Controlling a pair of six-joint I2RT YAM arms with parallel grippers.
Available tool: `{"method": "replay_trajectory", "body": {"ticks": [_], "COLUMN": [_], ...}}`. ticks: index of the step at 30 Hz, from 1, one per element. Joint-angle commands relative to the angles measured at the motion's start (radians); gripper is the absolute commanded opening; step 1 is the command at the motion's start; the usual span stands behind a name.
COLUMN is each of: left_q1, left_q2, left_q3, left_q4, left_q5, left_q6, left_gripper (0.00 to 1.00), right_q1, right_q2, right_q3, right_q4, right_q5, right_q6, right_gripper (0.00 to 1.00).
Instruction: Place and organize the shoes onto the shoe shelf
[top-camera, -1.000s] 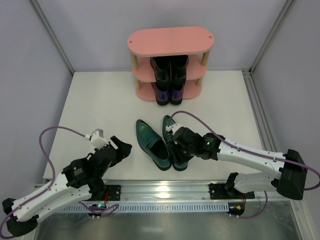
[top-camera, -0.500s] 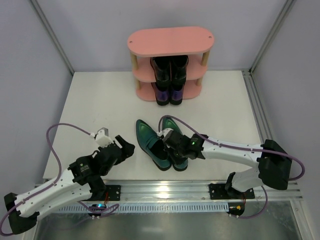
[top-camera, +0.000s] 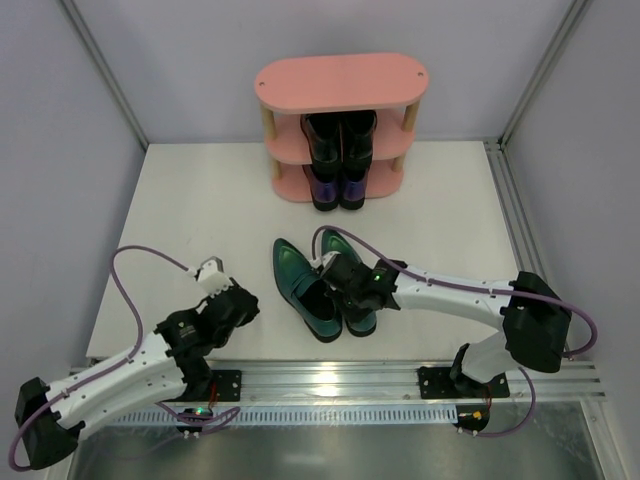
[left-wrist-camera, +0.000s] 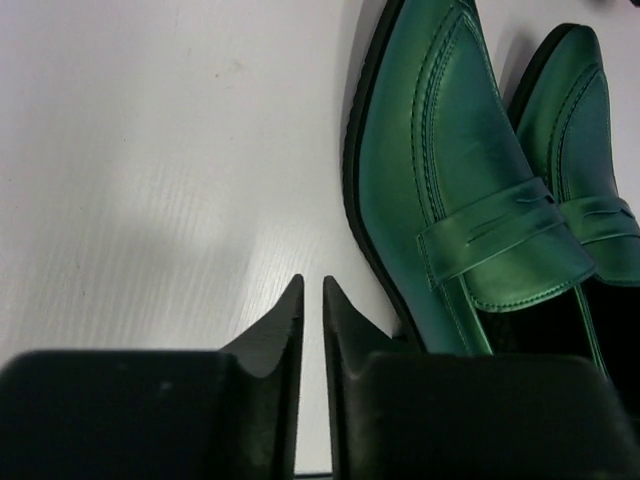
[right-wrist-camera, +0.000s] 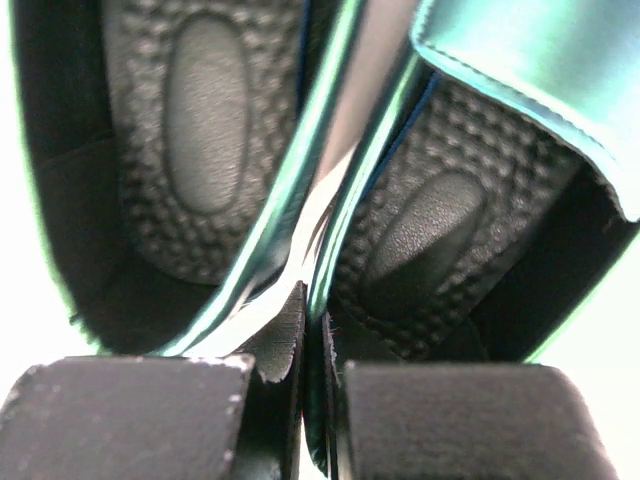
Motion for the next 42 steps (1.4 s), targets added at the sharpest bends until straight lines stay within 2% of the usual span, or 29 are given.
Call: {"method": "replay_trajectory", "body": {"ticks": [1, 2, 3, 7, 13, 19, 24, 31, 35, 42], "left_q1": [0.054, 0.068, 0.079, 0.136, 0.174, 0.24, 0.274, 0.275, 0.275, 0.275], "left_q2": [-0.013, -0.011, -0.005, 0.039, 0.14, 0.338, 0.542, 0.717, 0.794, 0.819], "left_q3": [-0.03, -0.038, -0.047, -0.07, -0.065, -0.036, -0.007, 0.016, 0.051, 0.083], "left_q4": [0.075, 0.09, 0.11, 0.226, 0.363, 0.547, 0.69, 0.859, 0.932, 0.937], "left_q5": [-0.037, -0.02, -0.01, 0.062, 0.112, 0.191, 0.279, 0.375, 0.421, 0.432], "left_q6": [0.03, 0.036, 0.051, 0.085, 0.125, 0.174, 0.191, 0.165, 0.151, 0.149], "left_gripper": [0.06, 0.01, 0.01, 0.0, 0.0, 0.0, 0.0, 0.0, 0.0, 0.0], "right_q1": [-0.055, -0.062, -0.063, -0.08, -0.079, -0.065, -0.051, -0.014, 0.026, 0.046], "right_q2": [-0.01, -0.013, -0.015, -0.01, 0.001, -0.027, -0.036, -0.042, -0.038, -0.035], "right_q3": [0.016, 0.018, 0.02, 0.038, 0.044, 0.029, 0.03, 0.018, 0.02, 0.023], "right_q4": [0.026, 0.031, 0.038, 0.063, 0.14, 0.196, 0.219, 0.247, 0.249, 0.227], "right_q5": [0.148, 0.141, 0.143, 0.109, -0.056, -0.153, -0.184, -0.222, -0.21, -0.168], "right_q6": [-0.052, -0.052, -0.055, -0.061, -0.043, -0.018, -0.015, 0.017, 0.046, 0.074], "right_gripper": [0.04, 0.04, 0.04, 0.04, 0.04, 0.04, 0.04, 0.04, 0.04, 0.06]}}
